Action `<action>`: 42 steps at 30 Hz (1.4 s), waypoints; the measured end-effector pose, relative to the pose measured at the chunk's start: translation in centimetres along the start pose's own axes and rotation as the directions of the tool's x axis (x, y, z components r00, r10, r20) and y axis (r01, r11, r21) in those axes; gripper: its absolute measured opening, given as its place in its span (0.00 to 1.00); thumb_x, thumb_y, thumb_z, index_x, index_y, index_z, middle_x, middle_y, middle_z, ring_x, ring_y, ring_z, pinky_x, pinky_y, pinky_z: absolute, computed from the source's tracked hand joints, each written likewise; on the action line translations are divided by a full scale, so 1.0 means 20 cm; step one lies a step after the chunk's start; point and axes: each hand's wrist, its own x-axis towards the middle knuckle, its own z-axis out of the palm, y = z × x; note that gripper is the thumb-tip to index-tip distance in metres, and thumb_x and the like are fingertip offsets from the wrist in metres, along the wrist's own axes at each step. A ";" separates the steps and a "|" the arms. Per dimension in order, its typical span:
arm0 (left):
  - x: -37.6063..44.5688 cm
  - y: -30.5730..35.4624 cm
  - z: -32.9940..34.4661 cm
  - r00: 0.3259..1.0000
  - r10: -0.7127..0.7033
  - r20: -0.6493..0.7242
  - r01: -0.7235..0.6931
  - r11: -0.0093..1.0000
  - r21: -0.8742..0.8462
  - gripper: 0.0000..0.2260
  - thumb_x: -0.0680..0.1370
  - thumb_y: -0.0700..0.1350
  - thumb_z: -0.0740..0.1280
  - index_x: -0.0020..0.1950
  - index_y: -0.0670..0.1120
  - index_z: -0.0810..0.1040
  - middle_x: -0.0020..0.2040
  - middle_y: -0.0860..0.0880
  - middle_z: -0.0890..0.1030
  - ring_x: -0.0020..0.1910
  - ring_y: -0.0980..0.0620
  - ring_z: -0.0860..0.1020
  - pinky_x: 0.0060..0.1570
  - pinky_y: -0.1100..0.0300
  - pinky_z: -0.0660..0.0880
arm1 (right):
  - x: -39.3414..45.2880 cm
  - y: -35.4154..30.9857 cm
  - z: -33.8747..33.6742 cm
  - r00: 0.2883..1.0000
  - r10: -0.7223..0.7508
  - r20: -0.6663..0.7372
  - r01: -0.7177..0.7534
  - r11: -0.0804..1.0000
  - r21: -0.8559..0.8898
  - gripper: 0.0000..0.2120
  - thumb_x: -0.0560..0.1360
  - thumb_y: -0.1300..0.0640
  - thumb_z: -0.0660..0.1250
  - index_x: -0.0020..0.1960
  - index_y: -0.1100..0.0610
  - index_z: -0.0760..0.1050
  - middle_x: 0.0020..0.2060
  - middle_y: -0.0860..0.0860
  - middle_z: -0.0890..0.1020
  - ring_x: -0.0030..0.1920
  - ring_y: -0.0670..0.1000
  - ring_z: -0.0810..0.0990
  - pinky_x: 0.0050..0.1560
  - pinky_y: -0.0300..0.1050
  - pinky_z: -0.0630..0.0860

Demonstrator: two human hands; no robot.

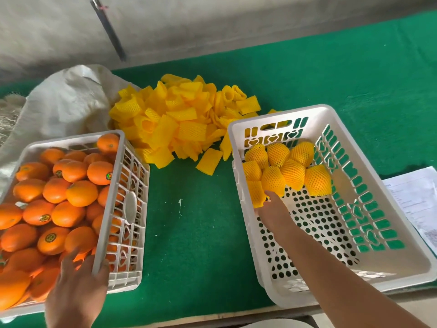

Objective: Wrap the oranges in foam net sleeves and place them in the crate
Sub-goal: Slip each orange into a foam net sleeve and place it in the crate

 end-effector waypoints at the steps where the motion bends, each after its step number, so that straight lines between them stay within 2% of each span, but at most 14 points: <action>1: -0.01 0.01 -0.02 0.999 -0.039 -0.006 0.039 0.999 0.028 0.22 0.84 0.67 0.45 0.65 0.62 0.74 0.74 0.45 0.70 0.73 0.40 0.71 0.60 0.37 0.79 | -0.04 -0.01 0.00 1.000 0.012 0.019 -0.012 1.000 0.002 0.30 0.81 0.62 0.68 0.81 0.53 0.63 0.69 0.59 0.77 0.54 0.54 0.77 0.49 0.46 0.75; 3: -0.01 0.07 -0.06 0.997 -0.071 -0.002 0.071 0.997 0.022 0.18 0.84 0.64 0.50 0.65 0.62 0.75 0.77 0.45 0.64 0.69 0.37 0.75 0.58 0.37 0.80 | -0.13 -0.05 0.00 1.000 0.029 0.010 -0.030 0.999 0.034 0.23 0.83 0.59 0.66 0.78 0.53 0.69 0.68 0.57 0.79 0.53 0.53 0.80 0.48 0.46 0.77; 7: -0.03 0.09 -0.08 0.999 -0.039 -0.020 0.039 0.999 -0.035 0.16 0.84 0.61 0.53 0.65 0.60 0.76 0.78 0.46 0.62 0.66 0.37 0.77 0.58 0.38 0.79 | -0.36 -0.10 0.04 0.990 -0.095 -0.103 0.084 0.991 -0.107 0.18 0.87 0.50 0.56 0.73 0.53 0.75 0.63 0.50 0.81 0.59 0.51 0.79 0.60 0.50 0.76; 10: -0.03 0.08 -0.07 0.999 0.020 -0.026 -0.020 1.000 -0.022 0.16 0.84 0.58 0.53 0.66 0.59 0.76 0.77 0.46 0.63 0.66 0.40 0.78 0.57 0.41 0.81 | -0.53 -0.13 0.09 0.978 -0.154 -0.140 0.136 0.982 -0.131 0.21 0.86 0.42 0.57 0.73 0.50 0.73 0.58 0.46 0.82 0.53 0.47 0.81 0.51 0.47 0.76; 11: -0.03 0.08 -0.08 0.999 0.045 -0.018 -0.046 0.999 -0.019 0.17 0.83 0.58 0.53 0.66 0.59 0.76 0.77 0.46 0.64 0.66 0.41 0.78 0.56 0.43 0.82 | -0.58 -0.14 0.12 0.978 -0.162 -0.130 0.142 0.979 -0.146 0.23 0.85 0.40 0.58 0.75 0.49 0.71 0.59 0.46 0.82 0.53 0.48 0.81 0.51 0.47 0.76; 15: -0.04 0.06 -0.10 0.993 0.115 0.027 -0.114 0.993 -0.028 0.22 0.83 0.63 0.51 0.71 0.57 0.73 0.81 0.44 0.61 0.75 0.42 0.70 0.64 0.43 0.79 | -0.67 -0.17 0.24 0.963 -0.201 -0.181 0.125 0.925 -0.360 0.34 0.83 0.37 0.62 0.83 0.50 0.57 0.76 0.52 0.73 0.72 0.58 0.76 0.66 0.57 0.74; 17: -0.05 0.04 -0.12 0.985 0.165 0.046 -0.162 0.985 -0.051 0.26 0.82 0.68 0.49 0.71 0.55 0.71 0.82 0.43 0.60 0.79 0.41 0.65 0.68 0.41 0.76 | -0.68 -0.17 0.28 0.943 -0.227 -0.243 0.102 0.893 -0.439 0.33 0.83 0.34 0.60 0.81 0.50 0.59 0.72 0.53 0.76 0.67 0.60 0.79 0.63 0.61 0.78; 19: -0.04 0.01 -0.14 0.975 0.216 0.056 -0.210 0.972 -0.103 0.31 0.81 0.72 0.46 0.71 0.54 0.71 0.82 0.44 0.59 0.80 0.41 0.62 0.68 0.40 0.75 | -0.67 -0.15 0.31 0.916 -0.263 -0.302 0.076 0.855 -0.513 0.28 0.82 0.31 0.59 0.73 0.49 0.64 0.60 0.53 0.82 0.55 0.60 0.83 0.55 0.62 0.82; 23: 0.04 -0.08 -0.20 0.953 0.303 -0.011 -0.300 0.936 -0.186 0.28 0.83 0.69 0.47 0.68 0.53 0.71 0.74 0.48 0.68 0.72 0.44 0.68 0.64 0.44 0.77 | -0.64 -0.10 0.34 0.862 -0.352 -0.364 0.060 0.785 -0.617 0.23 0.81 0.34 0.63 0.67 0.49 0.66 0.51 0.53 0.83 0.41 0.57 0.81 0.42 0.56 0.81; 26: 0.14 -0.17 -0.23 0.929 0.364 -0.068 -0.370 0.918 -0.142 0.21 0.86 0.63 0.51 0.68 0.50 0.71 0.68 0.49 0.71 0.67 0.46 0.70 0.63 0.48 0.77 | -0.64 -0.09 0.35 0.846 -0.366 -0.389 0.032 0.762 -0.647 0.25 0.80 0.32 0.61 0.66 0.49 0.65 0.47 0.50 0.79 0.38 0.56 0.79 0.37 0.51 0.75; 30: 0.27 -0.23 -0.25 0.883 0.461 -0.085 -0.468 0.872 -0.140 0.16 0.87 0.57 0.58 0.71 0.51 0.70 0.68 0.50 0.74 0.68 0.48 0.72 0.63 0.53 0.77 | -0.65 -0.09 0.37 0.826 -0.381 -0.416 0.001 0.739 -0.674 0.22 0.80 0.37 0.65 0.66 0.48 0.64 0.45 0.51 0.78 0.33 0.53 0.77 0.35 0.48 0.74; 35: 0.41 -0.20 -0.34 0.901 0.411 -0.141 -0.434 0.852 -0.294 0.11 0.85 0.54 0.65 0.66 0.53 0.74 0.56 0.52 0.80 0.51 0.50 0.81 0.43 0.55 0.80 | -0.67 -0.09 0.38 0.834 -0.379 -0.400 -0.001 0.725 -0.689 0.23 0.80 0.41 0.66 0.69 0.48 0.63 0.44 0.51 0.80 0.34 0.56 0.81 0.36 0.57 0.83; 38: 0.52 -0.16 -0.40 0.907 0.362 -0.215 -0.417 0.844 -0.338 0.16 0.84 0.52 0.67 0.70 0.50 0.72 0.62 0.48 0.78 0.59 0.45 0.80 0.48 0.49 0.81 | -0.67 -0.09 0.38 0.842 -0.376 -0.387 0.004 0.721 -0.693 0.23 0.80 0.42 0.67 0.69 0.47 0.62 0.43 0.51 0.80 0.34 0.56 0.82 0.35 0.58 0.84; 42: 0.66 -0.09 -0.46 0.889 0.347 -0.298 -0.426 0.865 -0.264 0.35 0.81 0.53 0.72 0.81 0.47 0.58 0.76 0.44 0.65 0.77 0.41 0.65 0.66 0.47 0.78 | -0.67 -0.09 0.38 0.838 -0.386 -0.387 0.003 0.712 -0.702 0.21 0.80 0.44 0.68 0.66 0.47 0.62 0.42 0.50 0.79 0.33 0.56 0.81 0.35 0.56 0.84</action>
